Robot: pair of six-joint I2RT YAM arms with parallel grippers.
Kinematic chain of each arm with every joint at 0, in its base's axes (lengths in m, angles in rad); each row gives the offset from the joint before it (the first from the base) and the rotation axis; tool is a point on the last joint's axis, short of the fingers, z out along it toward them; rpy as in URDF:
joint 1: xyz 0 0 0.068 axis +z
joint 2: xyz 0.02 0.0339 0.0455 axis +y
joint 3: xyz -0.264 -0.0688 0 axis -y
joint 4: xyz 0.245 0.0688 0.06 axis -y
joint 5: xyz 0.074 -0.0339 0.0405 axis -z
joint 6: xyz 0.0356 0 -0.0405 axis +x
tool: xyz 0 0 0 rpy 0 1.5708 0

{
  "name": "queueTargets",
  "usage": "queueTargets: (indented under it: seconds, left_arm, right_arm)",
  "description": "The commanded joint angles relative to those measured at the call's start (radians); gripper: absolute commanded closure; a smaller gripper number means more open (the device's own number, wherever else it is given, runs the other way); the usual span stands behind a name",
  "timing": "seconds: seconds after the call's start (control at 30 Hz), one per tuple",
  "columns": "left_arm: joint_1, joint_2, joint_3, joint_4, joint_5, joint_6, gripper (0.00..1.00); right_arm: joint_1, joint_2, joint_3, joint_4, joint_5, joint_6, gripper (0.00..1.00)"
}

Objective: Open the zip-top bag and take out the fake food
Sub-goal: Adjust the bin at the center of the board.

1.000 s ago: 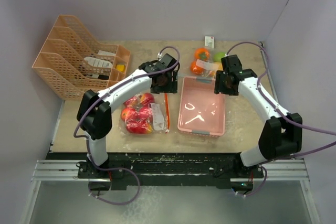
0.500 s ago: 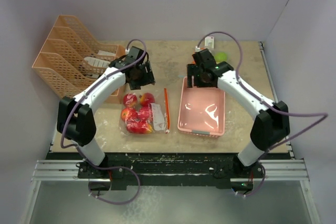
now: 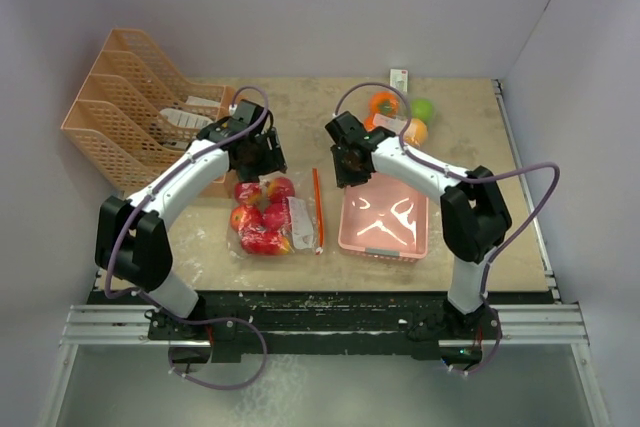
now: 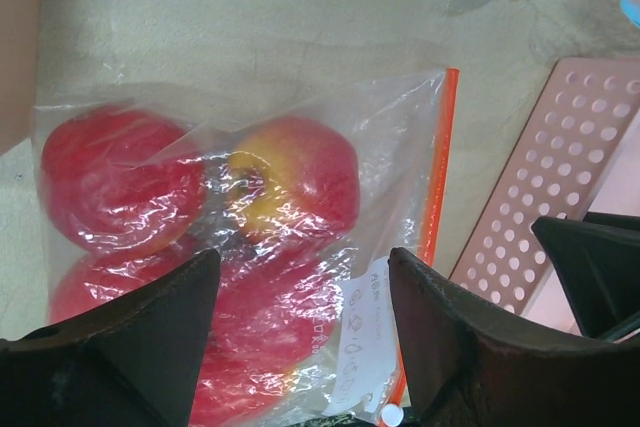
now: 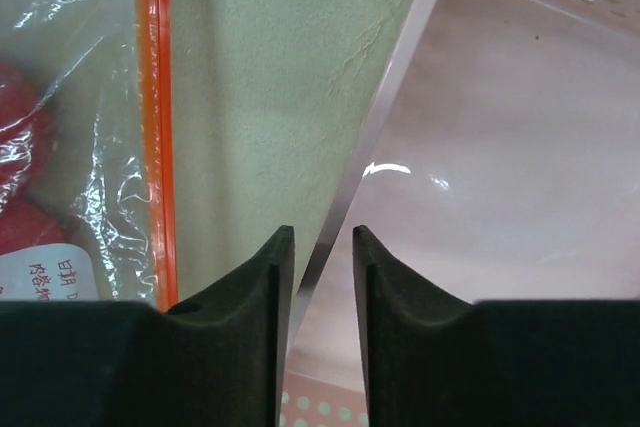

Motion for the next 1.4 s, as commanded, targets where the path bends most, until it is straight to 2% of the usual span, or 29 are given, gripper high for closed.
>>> queueTargets:
  seconds: [0.0, 0.2, 0.47, 0.6, 0.93, 1.13, 1.37]
  left_arm:
    - [0.007, -0.041, -0.016, 0.031, 0.012, -0.020, 0.28]
    - [0.007, -0.034, -0.026, 0.046, 0.032, -0.015, 0.28]
    - [0.007, -0.025, -0.026, 0.045, 0.028, -0.002, 0.28]
    - [0.007, -0.009, -0.016, 0.048, 0.033, 0.006, 0.28]
    - [0.008, 0.014, 0.014, 0.048, 0.048, 0.034, 0.28]
    - [0.008, 0.000, 0.008, 0.027, 0.040, 0.052, 0.28]
    - [0.007, -0.028, 0.006, 0.009, 0.026, 0.066, 0.28]
  right_arm:
    - [-0.003, -0.054, -0.016, -0.010, 0.025, 0.020, 0.74]
    - [-0.032, -0.104, -0.090, -0.038, 0.089, 0.009, 1.00]
    - [-0.215, -0.213, -0.220, -0.014, 0.095, -0.025, 1.00]
    - [-0.269, -0.238, -0.231, -0.003, 0.169, -0.087, 1.00]
    - [-0.388, -0.163, -0.163, 0.082, 0.269, -0.290, 1.00]
    - [-0.499, -0.065, -0.079, 0.143, 0.227, -0.378, 1.00]
    - [-0.512, -0.011, -0.036, 0.194, 0.255, -0.434, 1.00]
